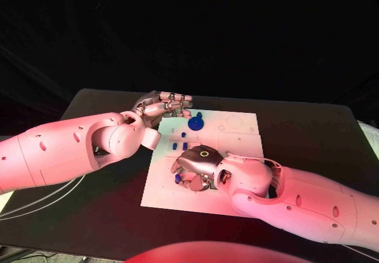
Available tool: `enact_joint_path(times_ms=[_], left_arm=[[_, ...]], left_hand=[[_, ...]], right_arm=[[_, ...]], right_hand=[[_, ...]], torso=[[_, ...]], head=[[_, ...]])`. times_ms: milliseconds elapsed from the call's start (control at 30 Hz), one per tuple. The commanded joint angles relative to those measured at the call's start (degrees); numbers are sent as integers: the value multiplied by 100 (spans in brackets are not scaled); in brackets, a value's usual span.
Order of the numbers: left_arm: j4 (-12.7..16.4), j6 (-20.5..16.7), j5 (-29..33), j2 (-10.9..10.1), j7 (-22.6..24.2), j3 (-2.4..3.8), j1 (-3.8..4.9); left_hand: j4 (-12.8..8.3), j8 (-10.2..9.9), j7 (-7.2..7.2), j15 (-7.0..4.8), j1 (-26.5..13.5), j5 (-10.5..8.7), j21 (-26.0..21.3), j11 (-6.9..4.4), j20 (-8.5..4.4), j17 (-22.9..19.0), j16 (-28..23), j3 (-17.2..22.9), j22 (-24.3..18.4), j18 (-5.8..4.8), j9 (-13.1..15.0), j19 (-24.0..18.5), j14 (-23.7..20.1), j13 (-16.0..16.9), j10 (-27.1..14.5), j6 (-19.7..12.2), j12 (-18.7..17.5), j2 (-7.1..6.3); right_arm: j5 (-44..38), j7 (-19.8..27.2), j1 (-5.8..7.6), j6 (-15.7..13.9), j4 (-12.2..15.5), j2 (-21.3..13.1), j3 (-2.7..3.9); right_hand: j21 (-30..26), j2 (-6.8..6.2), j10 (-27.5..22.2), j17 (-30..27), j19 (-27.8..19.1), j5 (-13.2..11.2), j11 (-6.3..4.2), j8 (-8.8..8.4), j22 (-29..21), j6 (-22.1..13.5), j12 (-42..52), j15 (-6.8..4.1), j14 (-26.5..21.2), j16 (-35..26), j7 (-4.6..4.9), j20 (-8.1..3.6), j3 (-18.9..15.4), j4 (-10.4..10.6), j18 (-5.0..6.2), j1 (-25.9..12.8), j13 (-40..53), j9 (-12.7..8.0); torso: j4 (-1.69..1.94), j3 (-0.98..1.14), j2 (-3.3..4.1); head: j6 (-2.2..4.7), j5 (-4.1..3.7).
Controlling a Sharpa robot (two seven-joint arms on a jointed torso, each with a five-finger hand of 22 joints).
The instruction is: Assemble the parts on the task board
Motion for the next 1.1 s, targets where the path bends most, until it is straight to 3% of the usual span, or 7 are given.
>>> enact_joint_path(times_ms=[33, 367, 533, 667, 767, 933, 1100], left_arm=[[7, 82, -26, 7, 42, 2, 1], [-5, 96, -26, 5, 30, 2, 1], [-12, 99, -26, -6, 28, 2, 0], [-13, 92, -26, -27, 27, 0, 0], [-13, 85, -26, -47, 28, -2, 0], [-21, 82, -26, -66, 29, -15, 0], [-39, 82, -26, -74, 27, -61, 0]], left_hand=[[9, 24, 1, 3, -13, 31, -18, -2, 6, -7, -39, -34, -6, 100, 1, 35, 33, -9, -23, -18, 23, 46], [9, 24, 1, 3, -13, 31, -18, -2, 6, -7, -39, -34, -6, 100, 1, 35, 33, -9, -23, -18, 23, 46], [9, 24, 1, 3, -13, 31, -18, -2, 6, -7, -39, -34, -6, 100, 1, 35, 33, -9, -23, -18, 23, 46], [9, 24, 1, 3, -13, 31, -18, -2, 6, -7, -39, -34, -6, 100, 1, 35, 33, -9, -23, -18, 23, 46], [9, 24, 1, 3, -13, 31, -18, -2, 6, -7, -39, -34, -6, 100, 1, 35, 33, -9, -23, -18, 23, 46], [9, 24, 1, 3, -13, 31, -18, -2, 6, -7, -39, -34, -6, 100, 1, 35, 33, -9, -23, -18, 23, 46], [6, 29, 2, 6, -8, 31, -36, 0, 8, -13, -82, -54, -39, 99, 1, 44, 46, -8, -29, -17, 31, 57]], right_arm=[[-78, -16, -2, -177, -1, -9, -1], [64, 208, -25, -1155, 235, -369, 15], [790, 369, -23, -1905, 630, -1095, 160], [1803, 84, 35, -1847, 949, -1797, 263], [2333, -296, 64, -1641, 1163, -2336, 302], [2539, -889, -48, -1476, 1414, -2977, 317], [2301, -1410, -142, -1393, 1521, -3325, 302]], right_hand=[[-53, -68, -367, -9, -13, -6, 67, -15, -52, -272, 7, 64, 156, -8, -51, 62, -202, 26, 88, -2, 8, -73], [-98, 24, -540, -87, -28, 36, 90, 22, -118, -303, 209, 93, 131, -46, -31, 107, -589, 44, 109, 127, 47, -104], [-64, 166, 249, -98, 5, 190, -69, 114, -73, 74, 694, -25, 138, -51, 43, 22, -689, 107, 105, 177, 139, -53], [294, 176, 1164, 342, 187, 236, -199, 204, 439, 324, 1130, -119, 254, 272, 30, -61, -766, 256, 16, 33, 349, -15], [583, 84, 1738, 694, 330, 458, -343, 290, 833, 466, 1604, -242, 328, 537, -101, -172, -1032, 500, -51, -279, 722, 12], [816, 55, 1744, 901, 397, 1062, -467, 557, 1145, 619, 3468, -360, 340, 714, -249, -304, -1691, 1030, -104, -608, 2806, 137], [952, 218, 1694, 1117, 429, 1086, -504, 844, 1346, 551, 5388, -409, 365, 871, -297, -311, -2168, 1362, -144, -404, 5074, 382]], torso=[[2, 4, -2], [-3, 12, 0], [-17, -7, -27], [-59, -22, -59], [-126, -38, -93], [-226, -37, -126], [-322, -26, -174]], head=[[10, -1], [43, -29], [119, -157], [175, -291], [203, -367], [263, -480], [240, -541]])
